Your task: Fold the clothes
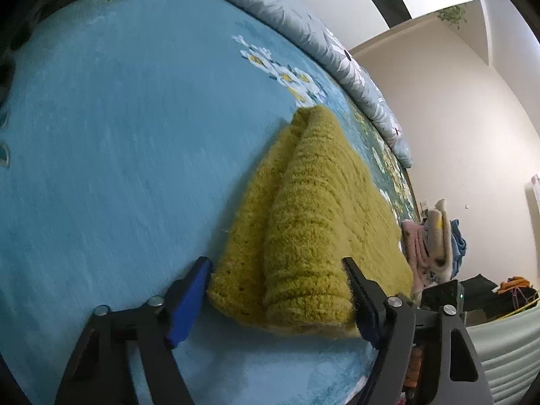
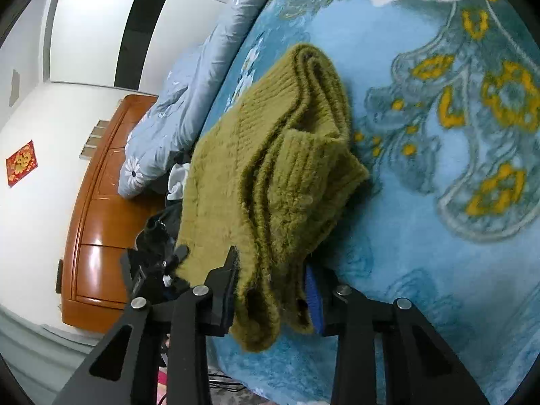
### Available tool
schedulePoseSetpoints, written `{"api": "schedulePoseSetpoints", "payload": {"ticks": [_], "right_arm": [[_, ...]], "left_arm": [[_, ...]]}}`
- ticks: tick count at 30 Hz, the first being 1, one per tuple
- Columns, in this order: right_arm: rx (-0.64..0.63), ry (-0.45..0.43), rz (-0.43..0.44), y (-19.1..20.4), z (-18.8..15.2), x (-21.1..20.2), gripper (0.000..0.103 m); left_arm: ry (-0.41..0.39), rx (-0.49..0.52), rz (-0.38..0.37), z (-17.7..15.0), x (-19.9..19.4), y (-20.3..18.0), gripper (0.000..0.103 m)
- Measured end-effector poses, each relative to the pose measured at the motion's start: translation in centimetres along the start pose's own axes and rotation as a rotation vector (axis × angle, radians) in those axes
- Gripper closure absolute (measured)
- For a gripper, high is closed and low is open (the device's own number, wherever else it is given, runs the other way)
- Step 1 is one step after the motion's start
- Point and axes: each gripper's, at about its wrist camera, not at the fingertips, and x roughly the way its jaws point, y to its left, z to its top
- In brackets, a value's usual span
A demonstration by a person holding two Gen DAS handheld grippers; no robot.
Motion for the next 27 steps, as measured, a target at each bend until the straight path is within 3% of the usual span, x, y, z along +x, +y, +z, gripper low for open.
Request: {"api": "schedulePoseSetpoints", "payload": {"ticks": [6, 9, 16, 17, 19, 20, 27], "right_arm": [[-0.056, -0.053, -0.08, 0.1, 3.2, -3.2, 0.068], [-0.057, -0.054, -0.112, -0.9, 3.8, -4.1, 0.068], [-0.064, -0.056, -0.096, -1.5, 3.4, -4.1, 0.066], [-0.075, -0.058, -0.107, -1.3, 3.4, -4.1, 0.063], [-0.11, -0.076, -0.141, -1.0, 3.6, -4.4, 0.043], [-0.12, -0.086, -0.148, -0.9, 3.7, -4.5, 0.037], [-0.109, -0.067, -0.136, -1.5, 4.9, -3.0, 0.035]], "left_arm": [[0.088, 0.028, -0.102, -3.9, 1.5, -1.9, 0.034], [0.085, 0.06, -0.084, -4.6, 1.8, -2.8, 0.034], [0.071, 0.048, -0.081, -3.8, 1.2, -2.9, 0.033], [0.063, 0.057, -0.071, -3.5, 1.1, -3.2, 0.033], [0.045, 0.074, -0.056, -3.1, 0.9, -3.6, 0.028], [0.035, 0.076, -0.046, -2.9, 0.9, -3.6, 0.025], [0.025, 0.043, -0.011, -0.2, 2.6, -2.7, 0.022]]}}
